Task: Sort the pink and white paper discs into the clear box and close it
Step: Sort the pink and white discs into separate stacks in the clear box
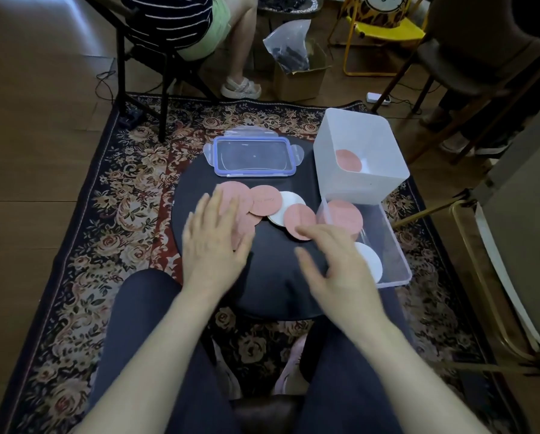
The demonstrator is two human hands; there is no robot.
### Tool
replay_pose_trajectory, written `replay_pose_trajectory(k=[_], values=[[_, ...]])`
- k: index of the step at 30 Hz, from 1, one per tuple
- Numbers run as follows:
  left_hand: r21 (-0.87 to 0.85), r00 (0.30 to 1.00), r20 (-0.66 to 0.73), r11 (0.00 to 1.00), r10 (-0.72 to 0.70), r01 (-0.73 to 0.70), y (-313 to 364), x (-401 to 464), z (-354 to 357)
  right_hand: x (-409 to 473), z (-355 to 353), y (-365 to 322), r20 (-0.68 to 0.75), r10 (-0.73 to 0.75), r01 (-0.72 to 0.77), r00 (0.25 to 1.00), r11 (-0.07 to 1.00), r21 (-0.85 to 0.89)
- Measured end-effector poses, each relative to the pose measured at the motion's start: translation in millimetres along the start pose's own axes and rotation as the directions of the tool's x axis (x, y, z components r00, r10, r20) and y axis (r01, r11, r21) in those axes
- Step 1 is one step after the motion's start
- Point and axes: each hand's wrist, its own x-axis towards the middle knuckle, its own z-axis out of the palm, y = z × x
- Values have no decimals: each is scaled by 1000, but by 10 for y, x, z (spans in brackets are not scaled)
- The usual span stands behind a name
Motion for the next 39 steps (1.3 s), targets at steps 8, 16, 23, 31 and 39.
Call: replay_pose_trajectory(k=[8,16,23,31,39], values=[[243,943,332,968,-32,-53,-171,188,69,309,795,97,221,356,-265,908,896,-356],[216,980,145,962,136,-165,-90,-95,258,-234,835,-65,231,134,-54,964,945,-322],[3,992,71,994,105,-106,-41,-180,113,170,688,128,54,169,-156,984,968,-199],[186,961,250,968,117,-166,-151,-122,115,132,739,169,276,215,-46,937,858,-512],[43,989,147,999,-25,19,-73,-416,98,-280,683,114,189,191,-117,963,931,-347]])
